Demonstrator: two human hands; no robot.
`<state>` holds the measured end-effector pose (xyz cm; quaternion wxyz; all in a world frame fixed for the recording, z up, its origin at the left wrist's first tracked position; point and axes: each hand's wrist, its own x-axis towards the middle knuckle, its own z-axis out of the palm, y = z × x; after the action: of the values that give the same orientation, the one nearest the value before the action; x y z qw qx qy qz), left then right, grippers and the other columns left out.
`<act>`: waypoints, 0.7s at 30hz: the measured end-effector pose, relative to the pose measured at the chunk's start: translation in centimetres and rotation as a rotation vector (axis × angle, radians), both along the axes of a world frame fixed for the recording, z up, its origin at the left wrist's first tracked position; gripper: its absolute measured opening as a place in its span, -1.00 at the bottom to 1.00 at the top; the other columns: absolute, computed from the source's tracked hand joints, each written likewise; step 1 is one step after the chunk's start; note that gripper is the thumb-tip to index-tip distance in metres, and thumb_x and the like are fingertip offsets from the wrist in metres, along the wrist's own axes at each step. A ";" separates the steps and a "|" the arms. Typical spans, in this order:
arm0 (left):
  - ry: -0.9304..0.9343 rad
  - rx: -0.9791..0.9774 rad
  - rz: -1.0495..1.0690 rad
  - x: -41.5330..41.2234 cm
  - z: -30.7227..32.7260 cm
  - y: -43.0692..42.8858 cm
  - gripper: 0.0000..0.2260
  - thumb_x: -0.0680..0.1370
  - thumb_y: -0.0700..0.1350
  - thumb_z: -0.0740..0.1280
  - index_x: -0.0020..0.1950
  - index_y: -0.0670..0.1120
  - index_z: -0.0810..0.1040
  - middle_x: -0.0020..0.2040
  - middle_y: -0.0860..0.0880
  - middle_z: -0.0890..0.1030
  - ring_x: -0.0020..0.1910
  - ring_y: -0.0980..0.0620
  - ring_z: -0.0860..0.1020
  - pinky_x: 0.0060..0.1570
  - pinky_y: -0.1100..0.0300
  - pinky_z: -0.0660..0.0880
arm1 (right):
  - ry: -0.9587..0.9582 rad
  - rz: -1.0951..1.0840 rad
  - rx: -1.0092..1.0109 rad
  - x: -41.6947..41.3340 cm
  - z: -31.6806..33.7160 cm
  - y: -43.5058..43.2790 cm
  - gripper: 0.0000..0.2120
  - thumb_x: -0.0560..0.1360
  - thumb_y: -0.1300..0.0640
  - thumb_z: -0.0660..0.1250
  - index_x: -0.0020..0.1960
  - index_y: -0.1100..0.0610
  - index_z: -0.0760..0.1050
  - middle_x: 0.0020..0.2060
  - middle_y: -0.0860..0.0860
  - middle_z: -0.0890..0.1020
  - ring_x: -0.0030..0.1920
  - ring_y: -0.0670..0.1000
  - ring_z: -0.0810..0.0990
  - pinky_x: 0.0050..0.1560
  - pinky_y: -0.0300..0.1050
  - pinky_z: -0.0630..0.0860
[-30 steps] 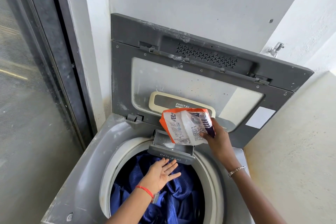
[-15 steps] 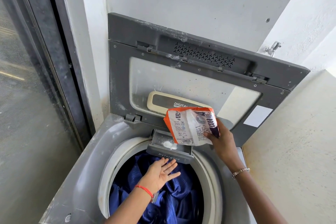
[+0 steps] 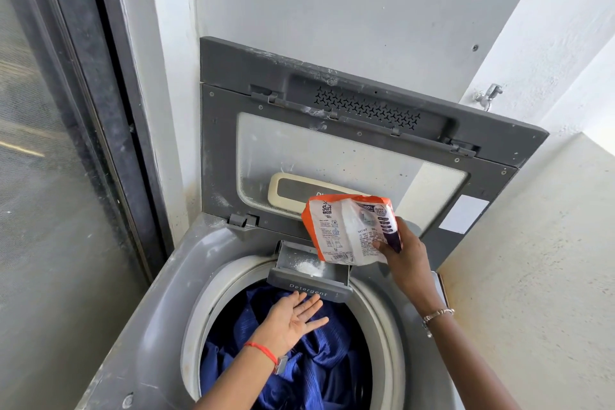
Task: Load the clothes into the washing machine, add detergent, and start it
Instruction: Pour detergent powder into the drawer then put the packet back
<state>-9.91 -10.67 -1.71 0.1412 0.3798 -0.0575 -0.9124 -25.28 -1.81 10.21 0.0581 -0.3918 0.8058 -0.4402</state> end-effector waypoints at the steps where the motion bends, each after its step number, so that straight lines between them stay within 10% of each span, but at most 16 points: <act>1: 0.005 0.002 -0.002 0.0 0.1 0.1 -0.80 0.65 -0.23 0.07 0.09 -0.33 0.40 0.01 -0.32 0.50 0.37 -0.26 0.33 0.29 -0.34 0.20 | 0.013 -0.008 -0.010 0.1 0.1 0.0 -0.68 0.44 0.42 0.30 0.18 0.28 0.44 -0.26 -0.12 0.51 -0.28 -0.22 0.45 -0.32 -0.56 0.34; 8: 0.035 -0.048 -0.048 0.2 1.2 0.9 -0.80 0.64 -0.22 0.09 -0.07 -0.30 0.41 -0.07 -0.31 0.51 0.36 -0.26 0.35 0.27 -0.32 0.23 | -0.146 -0.076 -0.136 0.4 -0.4 1.1 -0.69 0.44 0.43 0.30 0.14 0.20 0.45 -0.15 0.04 0.60 -0.21 -0.08 0.54 -0.29 -0.49 0.44; 16: 0.076 -0.549 -0.308 -2.7 6.1 3.1 -0.80 0.53 -0.22 0.31 0.15 -0.11 0.50 0.14 -0.08 0.57 0.26 -0.04 0.43 0.25 -0.15 0.34 | -1.073 -0.204 -0.705 1.4 -2.8 6.6 -0.71 0.49 0.34 0.24 0.20 0.22 0.42 0.05 0.17 0.63 -0.14 0.14 0.67 -0.29 0.04 0.62; 21: 0.280 -0.882 -0.408 -8.4 11.3 7.9 -0.72 0.49 -0.32 0.32 0.17 -0.08 0.51 0.03 0.05 0.65 -0.02 0.15 0.58 -0.08 0.30 0.47 | -1.268 -0.182 -0.961 1.1 -1.9 9.3 -0.64 0.44 0.26 0.23 0.24 0.19 0.40 0.05 0.18 0.62 -0.03 0.17 0.62 -0.28 0.07 0.61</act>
<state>-18.26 -2.76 9.58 0.1133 0.1389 -0.4909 -0.8526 -24.18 7.44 8.28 0.2938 0.0183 0.3701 -0.8811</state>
